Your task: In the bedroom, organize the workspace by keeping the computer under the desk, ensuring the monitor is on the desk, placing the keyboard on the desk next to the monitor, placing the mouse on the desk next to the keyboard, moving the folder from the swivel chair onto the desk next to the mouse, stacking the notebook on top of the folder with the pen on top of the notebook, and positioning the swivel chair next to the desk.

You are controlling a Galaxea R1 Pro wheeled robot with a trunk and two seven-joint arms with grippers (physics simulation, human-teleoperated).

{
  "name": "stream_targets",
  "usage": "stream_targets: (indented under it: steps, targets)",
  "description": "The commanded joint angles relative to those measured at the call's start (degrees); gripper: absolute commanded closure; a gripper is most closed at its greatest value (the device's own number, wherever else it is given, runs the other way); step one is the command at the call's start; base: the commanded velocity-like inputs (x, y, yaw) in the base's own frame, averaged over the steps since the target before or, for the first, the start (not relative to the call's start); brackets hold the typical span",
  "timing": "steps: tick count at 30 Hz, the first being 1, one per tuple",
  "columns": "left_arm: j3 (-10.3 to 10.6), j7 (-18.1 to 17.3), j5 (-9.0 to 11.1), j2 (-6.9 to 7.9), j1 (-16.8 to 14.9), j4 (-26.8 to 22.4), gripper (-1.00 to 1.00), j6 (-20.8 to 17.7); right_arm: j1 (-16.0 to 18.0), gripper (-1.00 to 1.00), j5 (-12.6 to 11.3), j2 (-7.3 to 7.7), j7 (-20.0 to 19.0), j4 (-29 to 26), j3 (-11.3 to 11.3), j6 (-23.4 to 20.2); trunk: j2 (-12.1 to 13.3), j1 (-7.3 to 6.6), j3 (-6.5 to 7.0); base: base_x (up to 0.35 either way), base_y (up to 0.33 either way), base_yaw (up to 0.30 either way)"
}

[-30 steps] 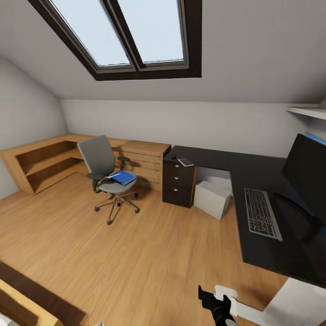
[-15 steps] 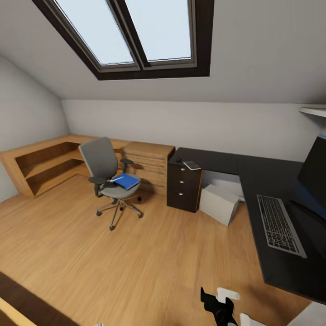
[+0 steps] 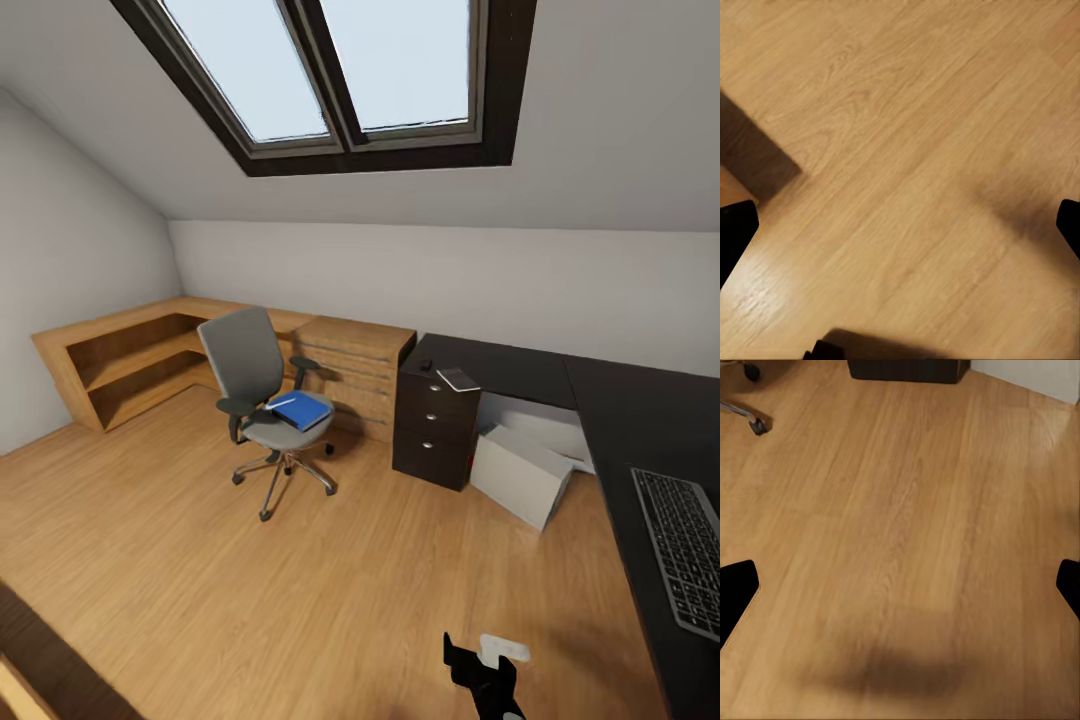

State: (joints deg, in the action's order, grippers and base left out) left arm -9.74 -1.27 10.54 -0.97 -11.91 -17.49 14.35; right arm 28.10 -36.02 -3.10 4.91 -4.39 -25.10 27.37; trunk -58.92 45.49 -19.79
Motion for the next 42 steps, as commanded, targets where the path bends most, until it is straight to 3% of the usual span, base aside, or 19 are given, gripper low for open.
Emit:
stream_targets:
  steps: [1, 8, 25, 34, 42]
  targets:
    - [-0.03, -0.13, 0.45, -0.01, -0.04, 0.09, -1.00, 0.15, 0.03, -1.00, -0.10, 0.00, 0.45, 0.01, -0.49, 0.51, -0.04, 0.03, -0.02, 0.279, 0.000, 0.151]
    - [-0.01, -0.13, 0.45, -0.08, -0.04, 0.24, -1.00, 0.15, 0.03, -1.00, -0.12, 0.02, 0.46, 0.76, -0.48, 4.18, -0.04, 0.03, 0.48, 0.253, 0.000, 0.123]
    - [-0.01, -0.13, 0.47, -0.11, -0.04, 0.63, -1.00, 0.03, 0.03, -1.00, -0.23, 0.28, 0.53, 1.34, -0.38, 4.93, -0.04, 0.03, 1.91, 0.253, 0.000, 0.086]
    - [0.20, -0.06, 0.23, -1.53, -0.04, 1.51, -1.00, 0.10, 0.03, -1.00, -0.39, 0.51, 0.54, 1.32, -0.28, 5.11, -0.04, 0.03, 2.50, 0.323, 0.000, 0.030]
    - [0.32, -0.05, 0.11, -1.81, -0.04, 5.85, -1.00, 3.72, 0.03, -1.00, -0.43, 0.55, 0.54, 1.32, -0.28, 5.30, 1.17, -0.63, 3.12, 0.335, -0.002, 0.003]
